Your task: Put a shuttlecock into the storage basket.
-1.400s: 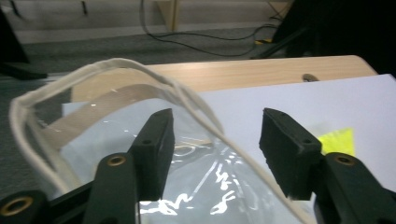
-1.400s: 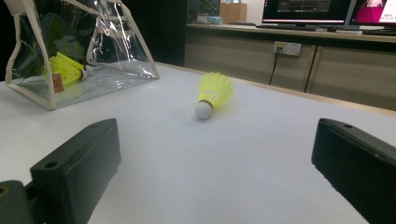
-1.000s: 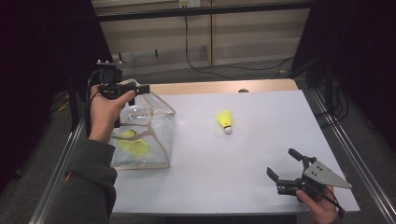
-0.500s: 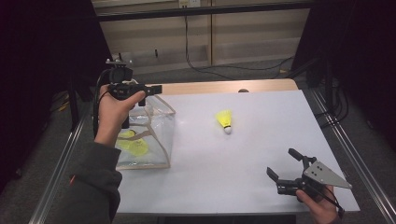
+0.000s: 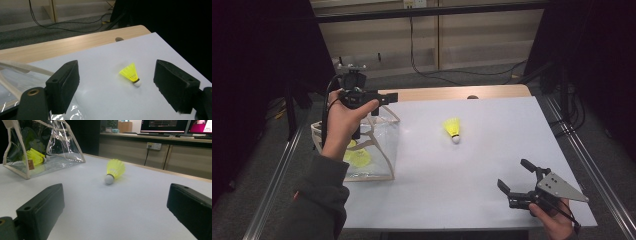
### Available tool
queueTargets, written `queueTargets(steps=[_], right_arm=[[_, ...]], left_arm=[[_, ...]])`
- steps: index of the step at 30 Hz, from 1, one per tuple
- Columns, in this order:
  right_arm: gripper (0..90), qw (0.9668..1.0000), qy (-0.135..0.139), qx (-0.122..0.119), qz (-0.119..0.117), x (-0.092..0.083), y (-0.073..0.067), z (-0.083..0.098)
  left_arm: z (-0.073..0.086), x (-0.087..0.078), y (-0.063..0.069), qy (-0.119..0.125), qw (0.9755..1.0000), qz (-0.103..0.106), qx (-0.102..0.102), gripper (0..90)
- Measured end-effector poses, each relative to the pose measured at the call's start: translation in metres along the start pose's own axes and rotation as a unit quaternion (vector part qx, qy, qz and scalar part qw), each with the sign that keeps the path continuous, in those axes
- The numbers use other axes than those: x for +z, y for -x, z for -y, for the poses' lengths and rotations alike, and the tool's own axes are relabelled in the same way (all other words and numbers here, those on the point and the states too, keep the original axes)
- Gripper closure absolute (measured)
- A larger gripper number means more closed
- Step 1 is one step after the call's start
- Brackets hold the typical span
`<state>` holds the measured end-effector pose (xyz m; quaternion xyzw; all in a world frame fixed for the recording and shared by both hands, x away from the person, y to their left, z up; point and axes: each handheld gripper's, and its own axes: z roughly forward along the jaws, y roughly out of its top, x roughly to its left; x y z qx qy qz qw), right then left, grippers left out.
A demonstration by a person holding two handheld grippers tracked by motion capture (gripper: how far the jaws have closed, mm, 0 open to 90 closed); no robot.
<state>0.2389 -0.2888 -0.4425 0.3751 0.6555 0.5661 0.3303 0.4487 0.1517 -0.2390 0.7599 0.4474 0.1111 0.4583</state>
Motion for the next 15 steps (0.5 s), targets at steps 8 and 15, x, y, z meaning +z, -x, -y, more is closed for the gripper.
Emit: queueTargets(steps=[8,15], right_arm=[[1.2,1.0,-0.001,0.0,0.0,0.0,0.0,0.0],[1.2,1.0,0.001,-0.001,-0.001,0.0,-0.001,0.0]], left_arm=[[0.002,0.01,0.012,-0.007,0.9998,0.014,0.009,18.7],[0.006,0.019,0.021,-0.006,0.9997,0.02,0.011,17.2]])
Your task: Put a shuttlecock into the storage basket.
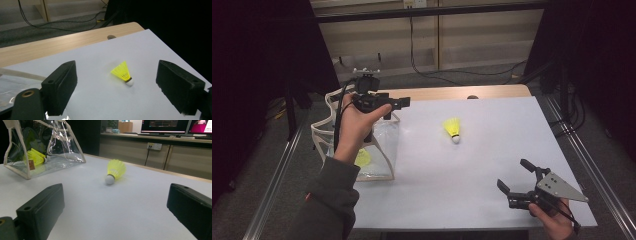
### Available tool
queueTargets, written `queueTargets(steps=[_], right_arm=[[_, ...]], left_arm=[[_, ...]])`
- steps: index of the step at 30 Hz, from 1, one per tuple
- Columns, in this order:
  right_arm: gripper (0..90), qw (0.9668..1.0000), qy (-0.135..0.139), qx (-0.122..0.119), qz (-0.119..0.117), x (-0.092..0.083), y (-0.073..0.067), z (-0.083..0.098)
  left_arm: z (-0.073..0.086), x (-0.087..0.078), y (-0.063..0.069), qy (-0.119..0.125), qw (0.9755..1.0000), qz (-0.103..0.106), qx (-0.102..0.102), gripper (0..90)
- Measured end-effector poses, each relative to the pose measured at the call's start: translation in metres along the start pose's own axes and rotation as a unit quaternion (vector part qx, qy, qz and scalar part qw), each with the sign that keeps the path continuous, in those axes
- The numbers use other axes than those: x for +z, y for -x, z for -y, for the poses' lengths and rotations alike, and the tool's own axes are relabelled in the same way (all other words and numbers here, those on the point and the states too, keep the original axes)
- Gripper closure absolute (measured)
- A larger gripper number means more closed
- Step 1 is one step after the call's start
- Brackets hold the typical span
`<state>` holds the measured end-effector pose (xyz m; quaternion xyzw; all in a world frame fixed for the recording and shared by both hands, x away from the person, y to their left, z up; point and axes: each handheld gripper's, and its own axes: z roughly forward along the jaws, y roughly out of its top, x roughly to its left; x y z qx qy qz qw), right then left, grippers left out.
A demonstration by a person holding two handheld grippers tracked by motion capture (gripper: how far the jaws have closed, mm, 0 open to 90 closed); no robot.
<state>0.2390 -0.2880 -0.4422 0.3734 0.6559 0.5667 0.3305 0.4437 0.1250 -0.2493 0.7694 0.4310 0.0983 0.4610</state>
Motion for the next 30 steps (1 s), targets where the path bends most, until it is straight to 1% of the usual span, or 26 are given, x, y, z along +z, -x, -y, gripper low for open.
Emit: queueTargets(steps=[4,8,12,14,20,28,29,30], right_arm=[[1.2,1.0,0.001,0.003,0.0,0.0,0.0,0.0],[1.2,1.0,0.001,0.0,-0.001,0.0,0.0,0.0],[1.2,1.0,0.001,0.0,-0.001,0.0,0.0,0.0],[1.2,1.0,0.0,0.0,-0.001,0.0,0.0,0.0],[1.2,1.0,0.001,0.001,-0.001,0.001,0.0,0.0],[1.2,1.0,0.001,0.001,-0.002,0.001,0.0,0.0],[1.2,1.0,0.001,0.002,-0.002,0.001,0.0,0.0],[1.2,1.0,0.001,0.001,-0.001,0.0,0.0,0.0]], left_arm=[[0.0,0.004,0.005,-0.003,1.0,0.005,0.004,17.1],[0.0,0.006,0.009,-0.005,0.9999,0.008,0.007,16.9],[0.002,0.009,0.014,-0.007,0.9999,0.014,0.005,16.6],[0.003,0.01,0.016,-0.01,0.9998,0.017,0.009,16.2],[0.005,0.015,0.023,-0.009,0.9996,0.025,0.012,15.5],[0.01,0.026,0.031,-0.009,0.9994,0.03,0.018,13.6],[0.01,0.027,0.032,-0.01,0.9993,0.03,0.021,13.6],[0.011,0.029,0.033,-0.01,0.9993,0.03,0.018,13.4]])
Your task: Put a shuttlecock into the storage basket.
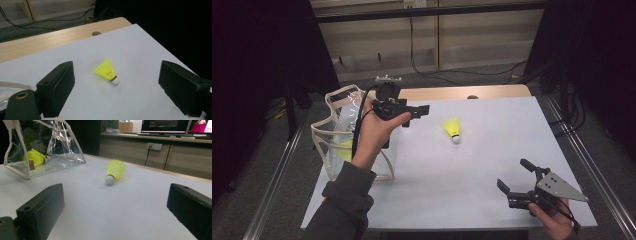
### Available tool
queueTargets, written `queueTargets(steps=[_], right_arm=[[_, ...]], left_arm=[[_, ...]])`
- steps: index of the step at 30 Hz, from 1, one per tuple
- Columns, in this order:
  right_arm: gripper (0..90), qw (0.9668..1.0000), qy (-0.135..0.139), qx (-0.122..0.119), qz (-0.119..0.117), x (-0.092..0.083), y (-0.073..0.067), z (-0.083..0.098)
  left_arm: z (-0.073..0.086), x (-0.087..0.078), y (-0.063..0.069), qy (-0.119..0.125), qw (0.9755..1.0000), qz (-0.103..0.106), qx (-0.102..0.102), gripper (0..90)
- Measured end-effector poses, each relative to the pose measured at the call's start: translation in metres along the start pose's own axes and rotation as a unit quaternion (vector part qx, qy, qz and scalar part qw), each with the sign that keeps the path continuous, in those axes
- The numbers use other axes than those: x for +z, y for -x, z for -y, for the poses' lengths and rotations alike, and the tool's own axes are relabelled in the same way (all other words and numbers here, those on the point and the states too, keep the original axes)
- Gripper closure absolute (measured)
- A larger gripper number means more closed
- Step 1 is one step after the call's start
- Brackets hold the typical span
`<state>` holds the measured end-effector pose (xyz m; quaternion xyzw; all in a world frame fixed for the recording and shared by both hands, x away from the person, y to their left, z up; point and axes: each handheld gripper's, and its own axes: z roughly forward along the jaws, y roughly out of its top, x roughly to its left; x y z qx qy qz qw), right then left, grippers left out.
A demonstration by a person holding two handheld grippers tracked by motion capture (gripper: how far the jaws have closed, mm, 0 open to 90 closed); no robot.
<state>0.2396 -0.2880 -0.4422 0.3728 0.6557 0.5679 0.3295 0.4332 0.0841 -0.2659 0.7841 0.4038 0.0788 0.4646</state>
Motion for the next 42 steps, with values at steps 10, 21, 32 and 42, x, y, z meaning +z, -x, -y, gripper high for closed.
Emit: queueTargets(steps=[10,21,32,42], right_arm=[[1.2,1.0,0.0,-0.001,-0.002,0.002,0.0,0.0],[1.2,1.0,0.0,0.0,-0.003,0.001,0.0,0.0],[1.2,1.0,0.0,0.0,-0.003,0.002,0.0,0.0],[1.2,1.0,0.001,-0.001,-0.002,0.002,0.0,0.0]], left_arm=[[0.005,0.011,0.006,0.001,1.0,0.003,0.003,12.3],[0.014,0.024,0.009,-0.009,0.9999,0.007,0.006,11.9],[0.026,0.036,0.009,-0.009,0.9999,0.009,0.005,10.8],[0.037,0.048,0.012,-0.016,0.9997,0.009,0.014,9.7]])
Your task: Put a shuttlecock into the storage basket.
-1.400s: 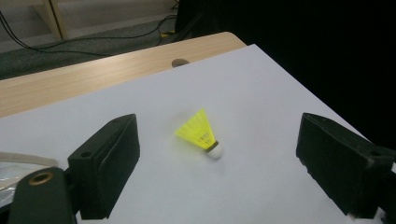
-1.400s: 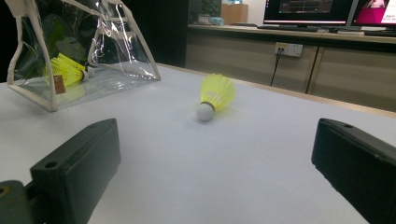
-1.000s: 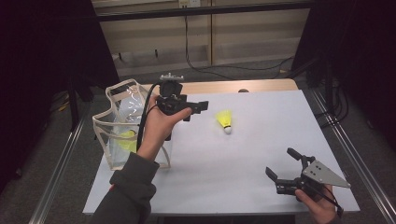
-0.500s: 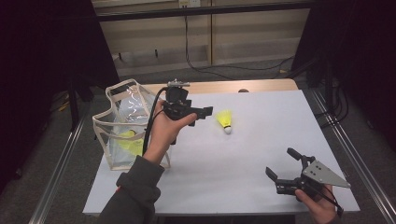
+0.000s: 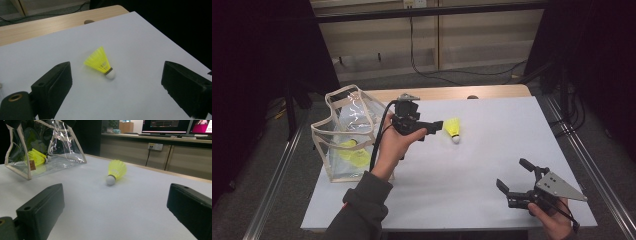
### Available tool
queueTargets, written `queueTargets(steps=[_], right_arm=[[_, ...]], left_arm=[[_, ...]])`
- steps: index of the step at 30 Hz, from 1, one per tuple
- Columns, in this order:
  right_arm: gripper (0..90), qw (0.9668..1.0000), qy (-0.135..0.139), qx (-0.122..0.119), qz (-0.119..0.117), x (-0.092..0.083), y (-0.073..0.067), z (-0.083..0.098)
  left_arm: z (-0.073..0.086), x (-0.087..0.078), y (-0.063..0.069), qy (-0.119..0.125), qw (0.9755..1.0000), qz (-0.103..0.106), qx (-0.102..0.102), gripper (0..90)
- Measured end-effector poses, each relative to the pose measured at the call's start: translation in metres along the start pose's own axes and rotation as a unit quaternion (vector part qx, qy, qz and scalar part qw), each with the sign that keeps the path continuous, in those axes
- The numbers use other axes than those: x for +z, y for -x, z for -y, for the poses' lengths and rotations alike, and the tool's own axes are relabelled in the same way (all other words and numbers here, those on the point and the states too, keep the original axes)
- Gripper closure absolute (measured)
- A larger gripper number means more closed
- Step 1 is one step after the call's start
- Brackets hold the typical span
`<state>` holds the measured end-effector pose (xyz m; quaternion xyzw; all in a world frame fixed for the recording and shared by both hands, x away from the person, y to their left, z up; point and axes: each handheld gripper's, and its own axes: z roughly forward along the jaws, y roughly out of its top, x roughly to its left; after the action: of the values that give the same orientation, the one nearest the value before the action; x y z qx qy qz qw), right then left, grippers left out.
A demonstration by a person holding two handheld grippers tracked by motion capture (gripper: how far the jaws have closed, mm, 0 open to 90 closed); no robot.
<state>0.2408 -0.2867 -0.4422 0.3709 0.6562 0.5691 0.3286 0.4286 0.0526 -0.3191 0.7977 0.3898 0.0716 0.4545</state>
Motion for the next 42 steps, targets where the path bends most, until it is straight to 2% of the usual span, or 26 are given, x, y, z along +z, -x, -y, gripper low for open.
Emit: queueTargets(steps=[21,27,28,30,33,34,35,42], right_arm=[[1.2,1.0,0.0,-0.001,0.001,0.0,0.0,0.0],[1.2,1.0,-0.001,-0.001,0.0,-0.001,0.0,0.0],[1.2,1.0,0.0,0.0,-0.001,0.0,0.0,0.0],[1.2,1.0,0.0,-0.001,-0.001,-0.001,0.0,0.0],[1.2,1.0,0.0,0.0,0.0,-0.001,0.0,0.0],[1.2,1.0,0.0,0.0,-0.001,-0.001,0.0,0.0],[1.2,1.0,0.0,0.0,-0.001,-0.001,0.0,0.0],[1.2,1.0,0.0,0.0,-0.001,-0.001,0.0,0.0]], left_arm=[[0.021,0.026,0.003,-0.009,0.9999,0.007,0.009,7.9],[0.026,0.033,0.006,-0.01,0.9999,0.007,0.006,7.9],[0.026,0.034,0.006,-0.012,0.9998,0.006,0.011,7.9],[0.028,0.036,0.007,-0.009,0.9999,0.006,0.005,7.9],[0.031,0.038,0.005,-0.018,0.9998,0.005,0.007,7.9],[0.032,0.041,0.005,-0.015,0.9999,0.004,0.0,7.9],[0.033,0.041,0.004,-0.022,0.9998,0.004,0.003,7.9],[0.039,0.051,0.003,-0.025,0.9997,0.002,-0.003,8.0]])
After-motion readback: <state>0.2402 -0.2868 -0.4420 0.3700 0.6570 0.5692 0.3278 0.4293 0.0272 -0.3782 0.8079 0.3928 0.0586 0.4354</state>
